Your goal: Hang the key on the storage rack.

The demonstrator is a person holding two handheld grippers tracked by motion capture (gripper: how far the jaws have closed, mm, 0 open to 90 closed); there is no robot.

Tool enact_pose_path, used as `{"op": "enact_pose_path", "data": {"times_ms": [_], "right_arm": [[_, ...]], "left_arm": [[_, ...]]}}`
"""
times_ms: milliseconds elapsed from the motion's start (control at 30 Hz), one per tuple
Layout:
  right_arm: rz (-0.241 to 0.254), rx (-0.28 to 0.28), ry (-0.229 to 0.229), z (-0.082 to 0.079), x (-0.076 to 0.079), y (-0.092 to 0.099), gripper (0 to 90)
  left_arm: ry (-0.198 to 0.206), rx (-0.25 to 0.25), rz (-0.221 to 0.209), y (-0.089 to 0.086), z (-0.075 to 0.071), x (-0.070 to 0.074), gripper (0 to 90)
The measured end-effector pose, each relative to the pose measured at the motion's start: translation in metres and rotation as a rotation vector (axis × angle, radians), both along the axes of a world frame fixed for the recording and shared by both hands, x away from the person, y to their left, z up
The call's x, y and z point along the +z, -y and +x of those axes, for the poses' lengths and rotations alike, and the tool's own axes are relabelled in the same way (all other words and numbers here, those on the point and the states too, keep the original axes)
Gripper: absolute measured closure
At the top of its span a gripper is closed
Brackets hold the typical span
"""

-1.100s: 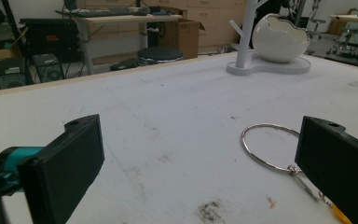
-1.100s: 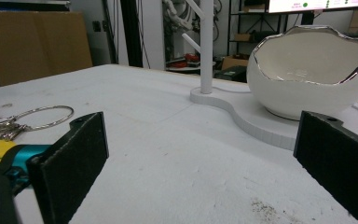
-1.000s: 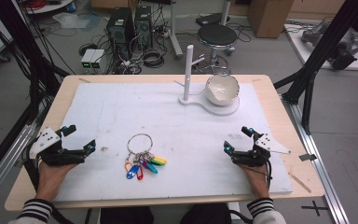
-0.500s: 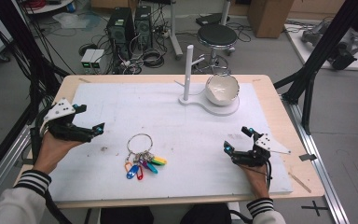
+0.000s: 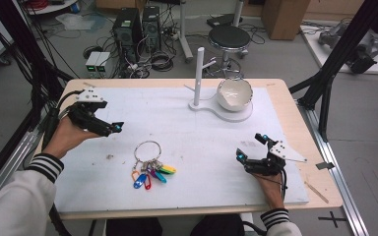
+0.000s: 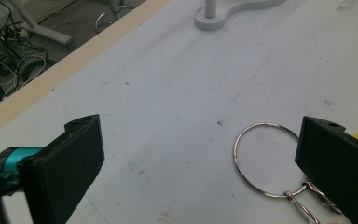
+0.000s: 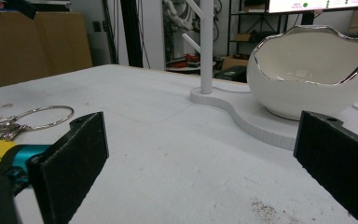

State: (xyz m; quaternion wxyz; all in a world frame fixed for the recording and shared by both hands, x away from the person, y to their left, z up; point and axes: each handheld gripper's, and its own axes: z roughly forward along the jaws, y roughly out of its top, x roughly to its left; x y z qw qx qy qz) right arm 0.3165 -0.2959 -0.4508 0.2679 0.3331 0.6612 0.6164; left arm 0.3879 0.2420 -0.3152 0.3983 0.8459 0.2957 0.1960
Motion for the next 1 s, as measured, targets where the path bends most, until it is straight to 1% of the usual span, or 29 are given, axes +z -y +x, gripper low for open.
{"op": "enact_pose_path", "data": {"times_ms": [100, 167, 200, 233, 300, 333, 400, 467, 500, 533, 567, 633, 767, 800, 833, 900, 933, 1000], "right_arm": [[-0.001, -0.001, -0.001, 0.000, 0.000, 0.000, 2.6], [0.000, -0.002, -0.003, 0.000, 0.000, 0.000, 2.6], [0.000, -0.002, -0.003, 0.000, 0.000, 0.000, 2.6], [0.000, -0.002, -0.003, 0.000, 0.000, 0.000, 2.6], [0.002, -0.001, -0.004, 0.000, 0.000, 0.000, 2.6], [0.001, -0.002, -0.002, 0.000, 0.000, 0.000, 2.6], [-0.003, 0.000, 0.002, 0.000, 0.000, 0.000, 2.6], [-0.004, -0.001, 0.004, 0.000, 0.000, 0.000, 2.6], [-0.005, 0.002, 0.003, 0.000, 0.000, 0.000, 2.6], [-0.004, -0.001, 0.004, 0.000, 0.000, 0.000, 2.6], [-0.004, -0.001, 0.004, 0.000, 0.000, 0.000, 2.6], [-0.005, 0.002, 0.004, 0.000, 0.000, 0.000, 2.6], [-0.004, -0.001, 0.004, 0.000, 0.000, 0.000, 2.6], [-0.003, 0.002, 0.003, 0.000, 0.000, 0.000, 2.6], [-0.003, 0.002, 0.003, 0.000, 0.000, 0.000, 2.6], [-0.005, 0.002, 0.003, 0.000, 0.000, 0.000, 2.6], [-0.005, 0.002, 0.003, 0.000, 0.000, 0.000, 2.6], [-0.006, 0.002, 0.004, 0.000, 0.000, 0.000, 2.6]], "left_arm": [[-0.014, -0.017, 0.034, 0.008, 0.006, 0.003, 1.7], [-0.036, -0.035, 0.060, 0.014, 0.010, 0.005, 1.7], [-0.044, -0.050, 0.084, 0.018, 0.012, 0.006, 1.7], [-0.060, -0.065, 0.106, 0.022, 0.014, 0.007, 1.7], [-0.086, -0.084, 0.137, 0.030, 0.017, 0.008, 1.7], [-0.098, -0.090, 0.162, 0.034, 0.019, 0.008, 1.7], [-0.110, -0.106, 0.194, 0.042, 0.022, 0.007, 1.7], [-0.127, -0.122, 0.211, 0.048, 0.025, 0.007, 1.7], [-0.135, -0.129, 0.208, 0.051, 0.026, 0.006, 1.7], [-0.142, -0.131, 0.216, 0.053, 0.028, 0.004, 1.7], [-0.147, -0.137, 0.233, 0.055, 0.029, 0.003, 1.7], [-0.159, -0.145, 0.248, 0.060, 0.032, 0.000, 1.7], [-0.191, -0.147, 0.280, 0.067, 0.037, -0.007, 1.7], [-0.203, -0.152, 0.295, 0.071, 0.039, -0.011, 1.7], [-0.203, -0.152, 0.295, 0.071, 0.039, -0.011, 1.7], [-0.217, -0.154, 0.324, 0.076, 0.042, -0.017, 1.7], [-0.217, -0.154, 0.324, 0.076, 0.042, -0.017, 1.7], [-0.234, -0.156, 0.349, 0.080, 0.045, -0.022, 1.7]]}}
